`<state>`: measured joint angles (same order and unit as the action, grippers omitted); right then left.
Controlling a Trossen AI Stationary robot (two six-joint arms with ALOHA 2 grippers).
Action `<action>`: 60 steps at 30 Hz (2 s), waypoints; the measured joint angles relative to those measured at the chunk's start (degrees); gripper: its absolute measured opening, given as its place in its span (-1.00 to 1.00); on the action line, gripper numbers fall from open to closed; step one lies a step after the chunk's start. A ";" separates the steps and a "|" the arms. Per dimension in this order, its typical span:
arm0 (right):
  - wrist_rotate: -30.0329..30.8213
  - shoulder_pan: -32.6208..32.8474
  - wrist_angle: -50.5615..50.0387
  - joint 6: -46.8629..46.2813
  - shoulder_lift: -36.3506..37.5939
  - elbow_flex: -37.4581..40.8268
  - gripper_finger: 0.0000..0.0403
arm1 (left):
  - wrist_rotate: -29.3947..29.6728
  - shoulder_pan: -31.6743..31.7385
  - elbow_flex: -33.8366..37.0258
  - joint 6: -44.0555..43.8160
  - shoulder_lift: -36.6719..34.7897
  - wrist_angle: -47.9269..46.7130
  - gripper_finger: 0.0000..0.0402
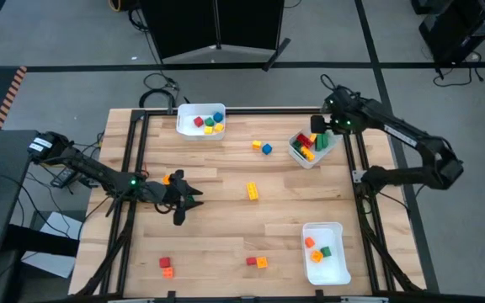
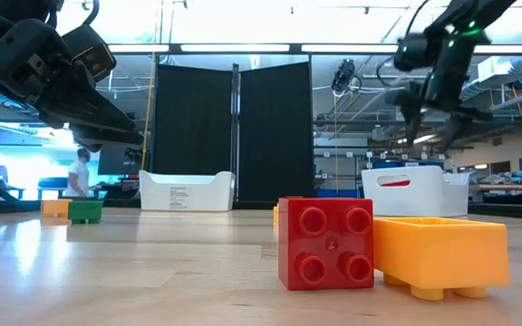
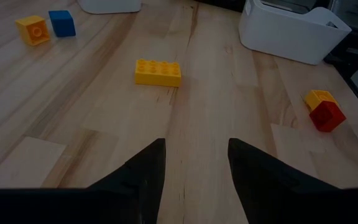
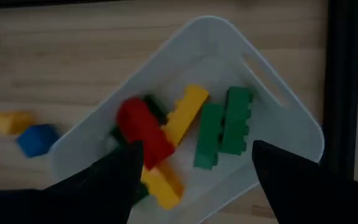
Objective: Sort blocks by size
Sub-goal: Put the red square block into the top left white bin
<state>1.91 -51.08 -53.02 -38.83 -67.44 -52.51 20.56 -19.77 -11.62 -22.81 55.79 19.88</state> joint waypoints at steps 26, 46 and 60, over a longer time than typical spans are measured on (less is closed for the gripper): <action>6.14 47.05 -0.89 -12.21 10.25 0.00 -0.19 | 0.00 0.00 -0.65 -0.41 0.01 5.66 -0.09; 10.49 56.20 -0.85 -16.89 8.46 0.00 -0.22 | 2.84 -2.47 -39.82 -12.36 8.35 -54.33 -0.09; 10.51 61.74 -0.91 -16.50 8.46 0.00 -0.22 | 3.76 1.39 -39.76 -15.07 8.44 -48.54 0.05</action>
<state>12.43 10.66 -53.93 -55.33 -58.98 -52.51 24.32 -18.38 -51.37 -37.88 64.23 -28.66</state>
